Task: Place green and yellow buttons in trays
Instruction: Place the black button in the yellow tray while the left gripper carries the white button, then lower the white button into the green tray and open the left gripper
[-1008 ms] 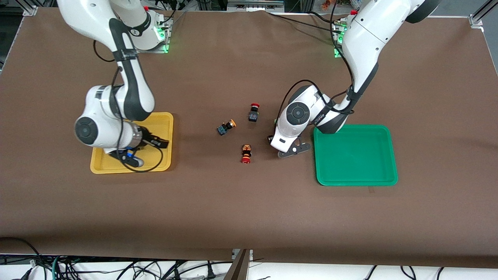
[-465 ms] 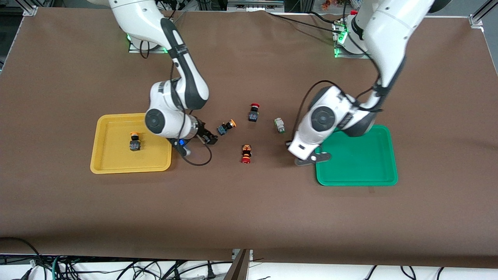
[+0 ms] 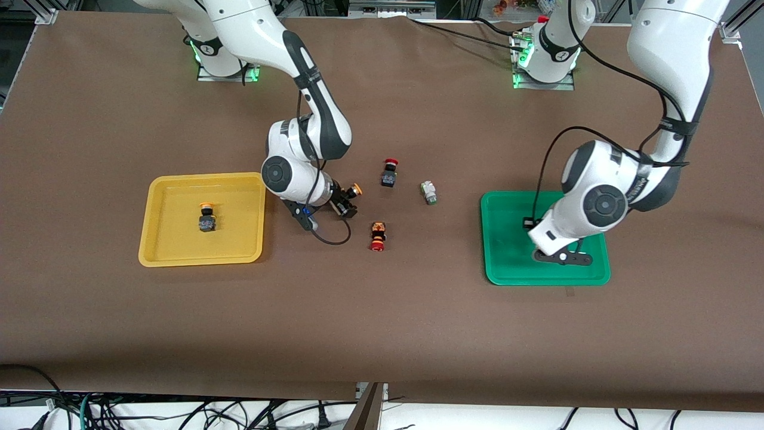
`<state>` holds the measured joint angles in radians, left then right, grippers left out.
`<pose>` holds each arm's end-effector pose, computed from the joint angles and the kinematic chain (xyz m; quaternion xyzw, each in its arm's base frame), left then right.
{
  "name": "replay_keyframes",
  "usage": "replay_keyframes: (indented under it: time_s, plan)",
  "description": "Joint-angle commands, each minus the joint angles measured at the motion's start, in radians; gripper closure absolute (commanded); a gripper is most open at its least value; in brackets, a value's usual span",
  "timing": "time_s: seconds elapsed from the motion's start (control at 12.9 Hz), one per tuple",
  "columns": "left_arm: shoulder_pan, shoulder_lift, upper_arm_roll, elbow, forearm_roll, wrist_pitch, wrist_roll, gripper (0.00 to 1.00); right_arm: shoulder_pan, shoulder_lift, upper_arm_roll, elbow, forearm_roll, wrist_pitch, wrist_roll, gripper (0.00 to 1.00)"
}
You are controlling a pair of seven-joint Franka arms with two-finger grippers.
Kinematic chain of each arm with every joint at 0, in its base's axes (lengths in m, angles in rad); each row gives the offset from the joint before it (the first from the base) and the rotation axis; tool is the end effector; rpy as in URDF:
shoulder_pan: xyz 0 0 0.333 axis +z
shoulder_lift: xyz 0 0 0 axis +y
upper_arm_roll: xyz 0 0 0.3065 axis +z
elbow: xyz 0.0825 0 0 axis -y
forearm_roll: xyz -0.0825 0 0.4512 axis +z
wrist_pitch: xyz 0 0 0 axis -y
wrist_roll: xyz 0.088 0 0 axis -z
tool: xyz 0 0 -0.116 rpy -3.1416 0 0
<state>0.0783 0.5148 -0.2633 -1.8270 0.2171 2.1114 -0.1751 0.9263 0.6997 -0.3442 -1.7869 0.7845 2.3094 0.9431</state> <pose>0.6573 -0.1087 0.1814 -0.9926 0.0608 0.0974 0.0391 0.5575 0.3911 0.1033 -0.8951 0.4143 0.1413 0.0849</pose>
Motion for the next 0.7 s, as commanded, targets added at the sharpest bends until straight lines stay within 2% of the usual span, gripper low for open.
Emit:
replay_keyframes:
  time_s: [0.0,0.08,0.16,0.23,0.31,0.39,0.47,0.62]
  plan:
    - [0.018,-0.059,0.077,-0.13,0.002,0.099,0.161,1.0,0.014,-0.005,-0.016,-0.008,0.029,0.007,-0.021,0.63]
    - [0.021,-0.065,0.11,-0.17,0.002,0.149,0.196,1.0,0.013,-0.012,-0.022,-0.008,0.019,0.005,-0.048,0.75]
    - [0.023,-0.065,0.125,-0.205,-0.004,0.198,0.218,1.0,0.013,-0.019,-0.042,-0.006,0.013,-0.017,-0.067,0.81]
    - [0.023,-0.064,0.133,-0.224,-0.022,0.232,0.22,0.98,0.014,-0.02,-0.083,0.003,-0.031,-0.083,-0.093,0.82]
    - [0.023,-0.061,0.133,-0.224,-0.044,0.236,0.218,0.55,0.013,-0.038,-0.116,0.004,-0.089,-0.135,-0.137,0.82]
    - [0.021,-0.064,0.131,-0.213,-0.063,0.227,0.211,0.06,0.013,-0.055,-0.151,0.004,-0.128,-0.181,-0.195,0.82]
    - [0.02,-0.071,0.121,-0.201,-0.082,0.22,0.207,0.0,0.013,-0.061,-0.198,0.004,-0.139,-0.242,-0.264,0.82]
    - [0.008,-0.073,0.052,-0.103,-0.203,0.126,0.168,0.0,0.014,-0.06,-0.313,0.003,-0.157,-0.335,-0.485,0.82]
